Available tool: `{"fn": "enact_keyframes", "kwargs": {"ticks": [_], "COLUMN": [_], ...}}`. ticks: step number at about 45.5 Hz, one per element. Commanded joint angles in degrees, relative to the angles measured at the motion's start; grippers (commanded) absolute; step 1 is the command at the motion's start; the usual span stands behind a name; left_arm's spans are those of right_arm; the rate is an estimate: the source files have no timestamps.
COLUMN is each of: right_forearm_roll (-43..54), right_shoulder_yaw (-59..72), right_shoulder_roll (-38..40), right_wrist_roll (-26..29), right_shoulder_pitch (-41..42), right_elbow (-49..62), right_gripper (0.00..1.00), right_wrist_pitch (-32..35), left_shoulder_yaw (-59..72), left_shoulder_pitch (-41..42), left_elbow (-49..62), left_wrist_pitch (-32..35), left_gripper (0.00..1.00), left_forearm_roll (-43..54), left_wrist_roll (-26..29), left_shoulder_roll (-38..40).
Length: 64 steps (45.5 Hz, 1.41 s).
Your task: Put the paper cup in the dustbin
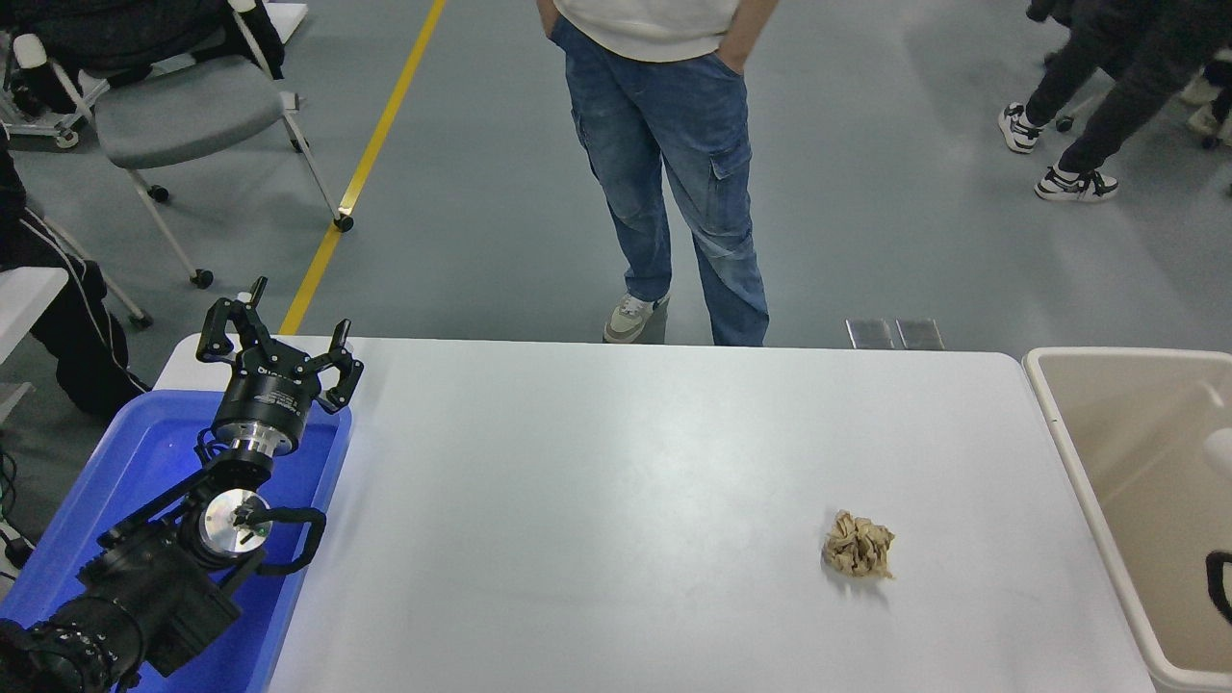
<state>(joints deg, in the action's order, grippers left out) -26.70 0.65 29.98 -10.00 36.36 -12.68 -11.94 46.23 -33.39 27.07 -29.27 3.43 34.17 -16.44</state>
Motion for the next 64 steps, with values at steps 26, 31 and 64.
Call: {"fn": "enact_keyframes", "kwargs": {"ticks": [26,31,64], "right_forearm_roll": [0.24,0.24,3.58], "right_shoulder_yaw": [-1.00,-1.00,-0.65], "right_shoulder_roll": [-3.43,-3.52,-3.52], "right_wrist_roll": [0.86,0.86,0.68], "right_shoulder_pitch": [-1.29,-1.29,-1.38], "right_elbow": [6.00,6.71,9.26], "right_gripper": [0.00,0.22,0.99], "right_wrist_pitch": [2.89,2.80,2.53], "left_shoulder_yaw": [0.00,0.00,0.00], "left_shoulder_pitch": [0.00,0.00,0.00], "left_elbow": [0.00,0.00,0.00], "left_wrist_pitch": [0.00,0.00,0.00], "left_gripper": [1.00,1.00,1.00], "left_forearm_roll": [-0.01,-0.01,-0.01], "left_wrist_roll": [0.02,0.02,0.02], "left_shoulder_roll": [0.00,0.00,0.00]}}
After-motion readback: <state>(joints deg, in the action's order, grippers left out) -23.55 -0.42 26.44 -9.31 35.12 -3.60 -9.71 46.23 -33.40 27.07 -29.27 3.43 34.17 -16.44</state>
